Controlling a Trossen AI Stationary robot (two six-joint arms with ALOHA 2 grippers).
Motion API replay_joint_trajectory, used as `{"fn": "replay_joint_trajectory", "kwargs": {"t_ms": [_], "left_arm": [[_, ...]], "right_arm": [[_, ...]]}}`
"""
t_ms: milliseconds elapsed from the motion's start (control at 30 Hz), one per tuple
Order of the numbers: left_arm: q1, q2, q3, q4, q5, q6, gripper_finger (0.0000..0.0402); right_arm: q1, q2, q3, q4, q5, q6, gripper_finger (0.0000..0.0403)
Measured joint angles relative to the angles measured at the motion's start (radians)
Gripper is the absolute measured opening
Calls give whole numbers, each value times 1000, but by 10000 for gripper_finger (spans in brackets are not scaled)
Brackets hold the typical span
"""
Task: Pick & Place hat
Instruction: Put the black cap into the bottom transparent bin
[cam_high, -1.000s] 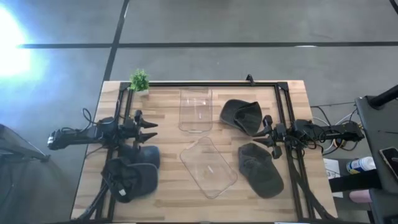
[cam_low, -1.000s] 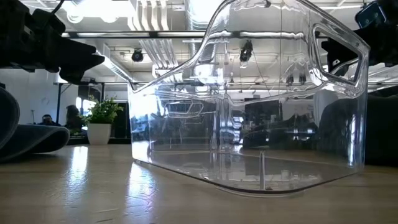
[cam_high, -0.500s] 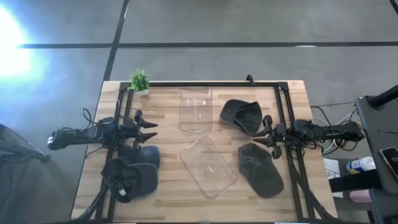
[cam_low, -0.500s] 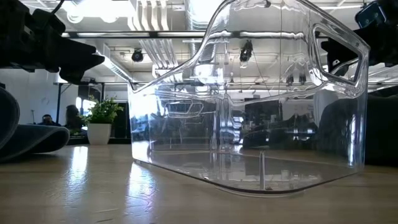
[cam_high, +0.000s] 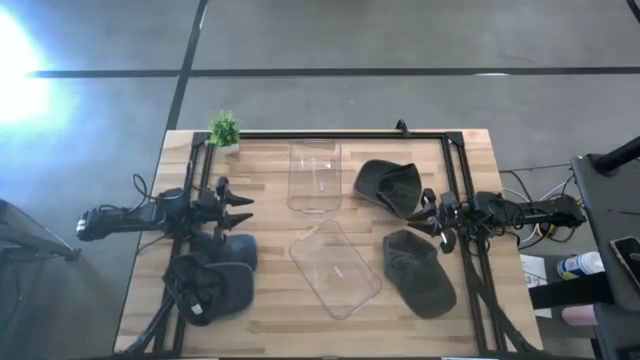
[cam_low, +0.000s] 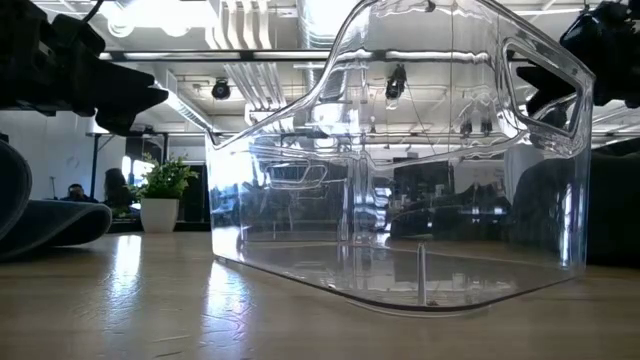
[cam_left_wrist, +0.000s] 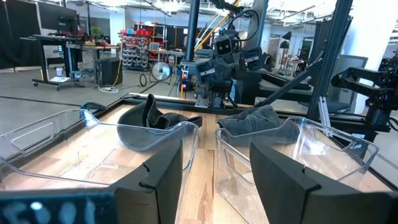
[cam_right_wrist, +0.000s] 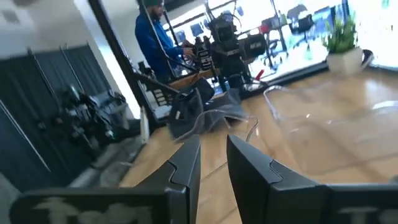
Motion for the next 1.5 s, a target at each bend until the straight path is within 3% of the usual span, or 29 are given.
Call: {"fn": "replay_joint_trajectory", "kwargs": {"t_ms": [133,200,267,533,733,933,1067,1233,1300,1500], "left_arm": [[0,0,0,0,0,0,181],[0,0,0,0,0,0,181],[0,0,0,0,0,0,181],[0,0,0,0,0,0,181],[0,0,0,0,0,0,181],[0,0,0,0,0,0,181],[0,0,0,0,0,0,181],[0,0,0,0,0,0,181],[0,0,0,0,0,0,181],[0,0,0,0,0,0,181]], "right_arm": [[0,0,0,34,41,286,75],[0,2,0,46,115,487,72],[-1,9,0,76,178,576,70],[0,98,0,406,368,412,71],[-2,222,0,487,345,471,69],[-10,358,6,487,363,508,110],[-11,460,115,304,362,448,148],[-15,656,392,-298,420,266,163],[-18,753,485,-461,460,218,164],[-34,1035,656,-551,460,105,164]]}}
